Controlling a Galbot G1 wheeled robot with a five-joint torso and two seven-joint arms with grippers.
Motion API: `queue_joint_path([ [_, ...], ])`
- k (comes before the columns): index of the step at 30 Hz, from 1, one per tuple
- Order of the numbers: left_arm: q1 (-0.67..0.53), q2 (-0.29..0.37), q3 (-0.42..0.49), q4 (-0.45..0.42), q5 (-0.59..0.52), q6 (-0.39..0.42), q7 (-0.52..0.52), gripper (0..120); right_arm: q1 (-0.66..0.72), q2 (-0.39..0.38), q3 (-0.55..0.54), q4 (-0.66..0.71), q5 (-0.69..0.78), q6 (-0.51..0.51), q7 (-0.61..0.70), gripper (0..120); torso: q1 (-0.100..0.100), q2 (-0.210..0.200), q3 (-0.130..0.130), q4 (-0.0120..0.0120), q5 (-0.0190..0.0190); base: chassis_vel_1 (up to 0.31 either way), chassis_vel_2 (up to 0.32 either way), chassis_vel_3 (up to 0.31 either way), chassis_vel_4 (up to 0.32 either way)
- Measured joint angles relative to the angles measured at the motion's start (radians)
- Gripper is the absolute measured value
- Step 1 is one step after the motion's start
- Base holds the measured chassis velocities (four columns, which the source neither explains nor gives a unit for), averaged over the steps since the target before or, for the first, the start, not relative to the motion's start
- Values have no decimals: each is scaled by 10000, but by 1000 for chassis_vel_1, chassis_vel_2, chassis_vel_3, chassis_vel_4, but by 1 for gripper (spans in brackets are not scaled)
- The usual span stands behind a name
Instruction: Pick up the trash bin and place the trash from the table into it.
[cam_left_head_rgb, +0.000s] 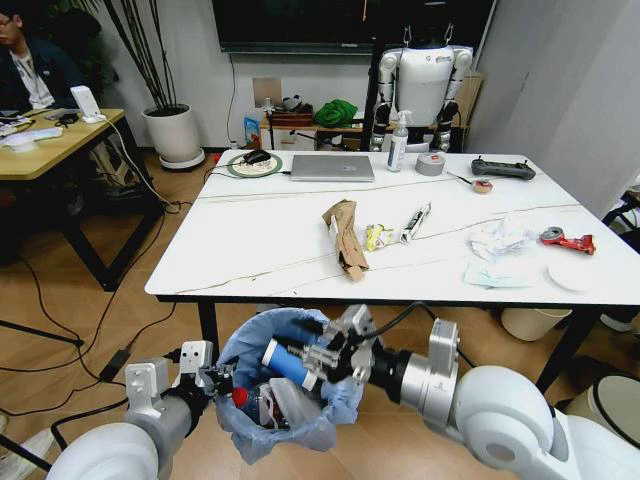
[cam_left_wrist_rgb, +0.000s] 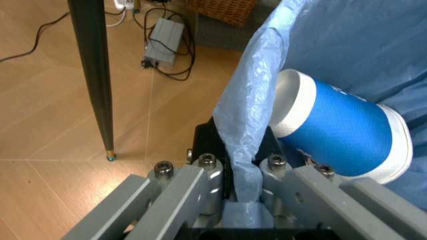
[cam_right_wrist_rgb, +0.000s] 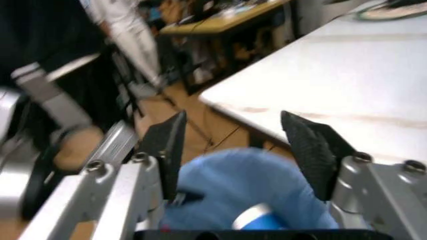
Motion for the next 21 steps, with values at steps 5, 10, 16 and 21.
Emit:
queue_joint_path([
  [5, 22, -43, 42, 0, 40, 0, 4, 2, 447, 410, 187, -180, 777, -55, 1468, 71, 0, 0, 0, 2, -1, 0, 0, 0, 0],
  [10, 22, -70, 95, 0, 105, 0, 48, 2, 981, 962, 157, -828, 1297, -100, 3584, 90, 1, 0, 1, 2, -1, 0, 0, 0, 0],
  [16, 0, -40, 104, 0, 111, 0, 88, 2, 1856, 1748, -161, -2251, 325, 8, 4483, 100, 0, 0, 1, 0, -1, 0, 0, 0, 0],
  [21, 32, -111, 134, 0, 138, 0, 90, 2, 3129, 2499, -946, -3411, 519, -94, 5995, 100, 1, 0, 2, 1, -1, 0, 0, 0, 0],
])
